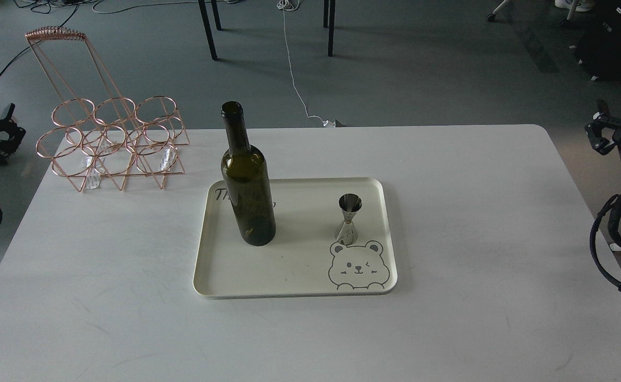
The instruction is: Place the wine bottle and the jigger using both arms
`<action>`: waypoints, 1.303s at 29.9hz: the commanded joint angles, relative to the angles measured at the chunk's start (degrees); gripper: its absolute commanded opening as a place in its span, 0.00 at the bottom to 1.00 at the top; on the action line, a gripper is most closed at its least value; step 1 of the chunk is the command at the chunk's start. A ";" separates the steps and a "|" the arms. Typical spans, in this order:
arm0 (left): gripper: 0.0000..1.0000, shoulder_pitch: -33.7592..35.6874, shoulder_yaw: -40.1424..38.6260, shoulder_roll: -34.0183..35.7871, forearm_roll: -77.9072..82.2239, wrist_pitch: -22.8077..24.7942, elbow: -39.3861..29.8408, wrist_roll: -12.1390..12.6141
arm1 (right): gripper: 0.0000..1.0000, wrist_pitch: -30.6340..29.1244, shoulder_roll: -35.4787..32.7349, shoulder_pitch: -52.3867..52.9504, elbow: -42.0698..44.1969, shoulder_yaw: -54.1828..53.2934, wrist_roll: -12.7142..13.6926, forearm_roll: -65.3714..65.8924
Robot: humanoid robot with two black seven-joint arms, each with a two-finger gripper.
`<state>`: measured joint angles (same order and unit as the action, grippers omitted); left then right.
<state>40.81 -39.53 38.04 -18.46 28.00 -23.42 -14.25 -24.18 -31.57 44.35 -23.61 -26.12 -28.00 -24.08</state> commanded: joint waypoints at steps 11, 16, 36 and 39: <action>0.99 0.15 0.42 -0.25 0.09 0.00 -0.14 -0.25 | 0.99 -0.16 -1.64 1.70 -1.08 0.46 0.00 0.70; 0.98 0.15 0.07 -0.16 0.09 0.00 -0.14 -0.08 | 0.99 0.62 -8.14 3.19 -10.03 0.63 0.00 5.35; 0.98 0.23 0.42 -0.07 0.09 0.00 -0.49 -0.43 | 0.99 23.91 -26.52 3.63 -59.78 0.37 0.00 48.84; 0.99 0.23 0.42 0.01 0.09 0.00 -0.49 -0.60 | 0.99 25.84 -25.82 3.37 -62.25 1.25 0.00 57.70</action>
<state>41.00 -39.09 37.99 -18.36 28.00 -23.92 -14.73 -0.30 -58.03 47.94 -83.48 -25.57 -28.00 25.81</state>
